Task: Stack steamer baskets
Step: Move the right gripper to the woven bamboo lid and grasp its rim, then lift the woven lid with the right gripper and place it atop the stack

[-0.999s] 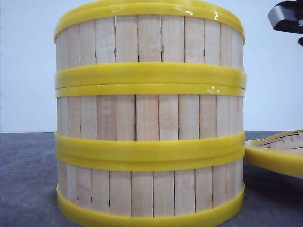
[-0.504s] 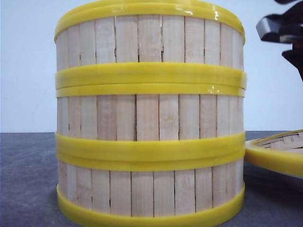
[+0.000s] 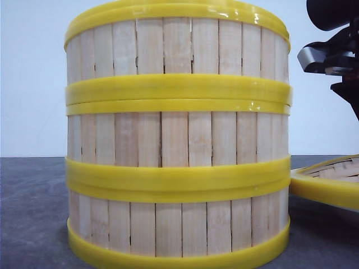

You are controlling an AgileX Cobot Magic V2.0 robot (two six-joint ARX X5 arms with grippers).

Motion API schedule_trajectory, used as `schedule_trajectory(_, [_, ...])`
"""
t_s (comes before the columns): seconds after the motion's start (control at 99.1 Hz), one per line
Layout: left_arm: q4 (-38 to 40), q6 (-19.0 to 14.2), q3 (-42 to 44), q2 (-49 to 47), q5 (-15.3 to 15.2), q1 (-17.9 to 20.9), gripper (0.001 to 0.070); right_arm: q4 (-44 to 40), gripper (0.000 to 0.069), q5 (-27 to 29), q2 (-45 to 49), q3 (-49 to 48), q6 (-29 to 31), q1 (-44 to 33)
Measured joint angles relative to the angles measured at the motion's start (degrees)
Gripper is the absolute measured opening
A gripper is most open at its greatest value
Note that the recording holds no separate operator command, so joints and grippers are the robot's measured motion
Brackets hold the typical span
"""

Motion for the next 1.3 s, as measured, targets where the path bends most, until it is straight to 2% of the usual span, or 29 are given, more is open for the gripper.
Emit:
schedule_trajectory(0.313, [0.00,-0.02,0.00,0.11,0.00,0.00,0.0557,0.92,0.0132,0.59,0.07,0.07,0.46,-0.13])
schedule_trajectory(0.444, [-0.02,-0.02,0.00,0.11,0.00,0.00,0.0557,2.08,0.0059,0.68,0.07,0.28,0.98,-0.11])
schedule_trajectory(0.878, [-0.02,-0.02,0.00,0.11,0.00,0.00,0.0557,1.11,0.0054,0.85,-0.17,0.98,0.98,-2.03])
schedule_trajectory(0.978, [-0.02,-0.02,0.00,0.11,0.00,0.00,0.0557,0.07,0.0052,2.75,-0.68,2.01,0.90,-3.50])
schedule_trajectory(1.301, [0.00,-0.02,0.00,0.11,0.00,0.00,0.0557,-4.59,0.0052,5.53,-3.39,16.61,0.87,-5.42])
